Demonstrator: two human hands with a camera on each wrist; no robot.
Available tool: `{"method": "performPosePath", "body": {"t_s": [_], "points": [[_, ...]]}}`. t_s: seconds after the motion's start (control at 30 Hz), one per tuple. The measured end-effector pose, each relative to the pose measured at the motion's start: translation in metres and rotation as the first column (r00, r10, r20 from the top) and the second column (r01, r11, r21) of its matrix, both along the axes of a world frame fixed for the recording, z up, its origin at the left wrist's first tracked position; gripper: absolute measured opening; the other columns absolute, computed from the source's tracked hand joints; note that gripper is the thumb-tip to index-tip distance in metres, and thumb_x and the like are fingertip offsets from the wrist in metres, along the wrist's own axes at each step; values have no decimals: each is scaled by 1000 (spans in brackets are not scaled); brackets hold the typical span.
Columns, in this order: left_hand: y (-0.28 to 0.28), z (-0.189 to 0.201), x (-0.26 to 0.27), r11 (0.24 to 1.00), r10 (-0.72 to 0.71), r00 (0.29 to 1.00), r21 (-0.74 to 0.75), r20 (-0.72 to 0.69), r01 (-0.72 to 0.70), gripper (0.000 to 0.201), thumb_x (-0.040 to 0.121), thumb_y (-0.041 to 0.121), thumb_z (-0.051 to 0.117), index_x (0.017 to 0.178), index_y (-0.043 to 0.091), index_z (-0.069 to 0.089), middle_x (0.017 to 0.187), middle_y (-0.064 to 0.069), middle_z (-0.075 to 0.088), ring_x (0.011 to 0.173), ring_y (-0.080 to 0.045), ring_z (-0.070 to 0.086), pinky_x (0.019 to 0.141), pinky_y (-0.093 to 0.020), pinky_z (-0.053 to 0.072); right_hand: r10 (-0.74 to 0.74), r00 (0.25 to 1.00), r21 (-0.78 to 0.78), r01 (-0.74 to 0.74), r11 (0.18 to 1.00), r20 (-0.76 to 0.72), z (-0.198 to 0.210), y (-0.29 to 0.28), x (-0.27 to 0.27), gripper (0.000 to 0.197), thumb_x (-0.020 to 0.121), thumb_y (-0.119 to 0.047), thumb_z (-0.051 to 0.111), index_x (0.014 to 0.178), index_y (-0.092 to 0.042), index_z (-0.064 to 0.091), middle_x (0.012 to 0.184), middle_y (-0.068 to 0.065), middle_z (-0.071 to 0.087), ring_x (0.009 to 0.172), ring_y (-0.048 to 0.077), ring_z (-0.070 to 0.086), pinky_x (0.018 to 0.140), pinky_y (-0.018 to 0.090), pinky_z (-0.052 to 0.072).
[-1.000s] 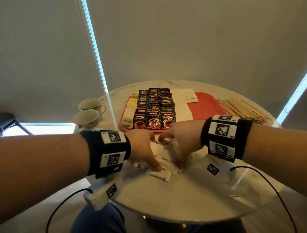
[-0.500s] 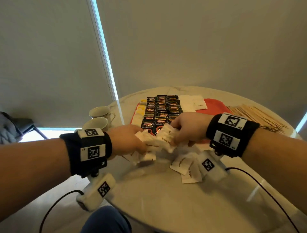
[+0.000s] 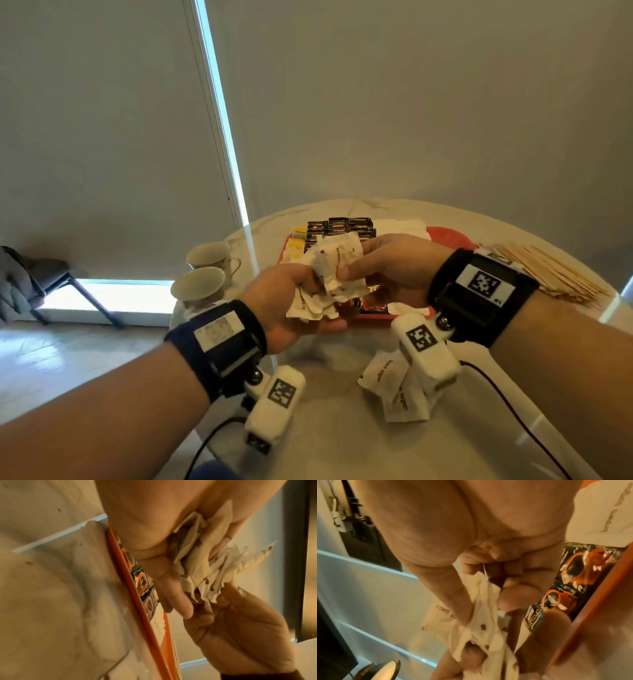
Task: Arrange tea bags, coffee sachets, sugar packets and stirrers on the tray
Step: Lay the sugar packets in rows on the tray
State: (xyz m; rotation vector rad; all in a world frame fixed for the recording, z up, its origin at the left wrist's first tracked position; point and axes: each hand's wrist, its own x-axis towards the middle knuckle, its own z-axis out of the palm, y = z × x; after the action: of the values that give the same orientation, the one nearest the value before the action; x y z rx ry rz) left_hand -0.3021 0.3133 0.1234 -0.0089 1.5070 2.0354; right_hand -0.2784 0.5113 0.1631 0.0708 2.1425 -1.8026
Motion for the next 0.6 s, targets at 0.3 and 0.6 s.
{"method": "performPosePath", "body": {"t_s": [0.3, 0.6], "points": [[18, 17, -13, 995, -32, 998, 94, -63, 38, 52, 81, 15, 75, 132, 14, 68, 122, -19, 75, 103, -35, 76, 69, -42, 63, -80, 994, 19, 82, 996, -68, -1, 6, -21, 31, 81, -7, 81, 111, -8, 73, 106, 11, 77, 88, 22, 74, 71, 35, 59], [66, 14, -67, 970, 203, 979, 139, -17, -199, 23, 98, 6, 67, 121, 3, 62, 102, -21, 78, 84, -31, 78, 58, -34, 63, -441, 853, -325, 349, 879, -278, -20, 24, -56, 39, 76, -3, 84, 111, -4, 65, 104, 17, 69, 84, 25, 75, 62, 28, 58]]}}
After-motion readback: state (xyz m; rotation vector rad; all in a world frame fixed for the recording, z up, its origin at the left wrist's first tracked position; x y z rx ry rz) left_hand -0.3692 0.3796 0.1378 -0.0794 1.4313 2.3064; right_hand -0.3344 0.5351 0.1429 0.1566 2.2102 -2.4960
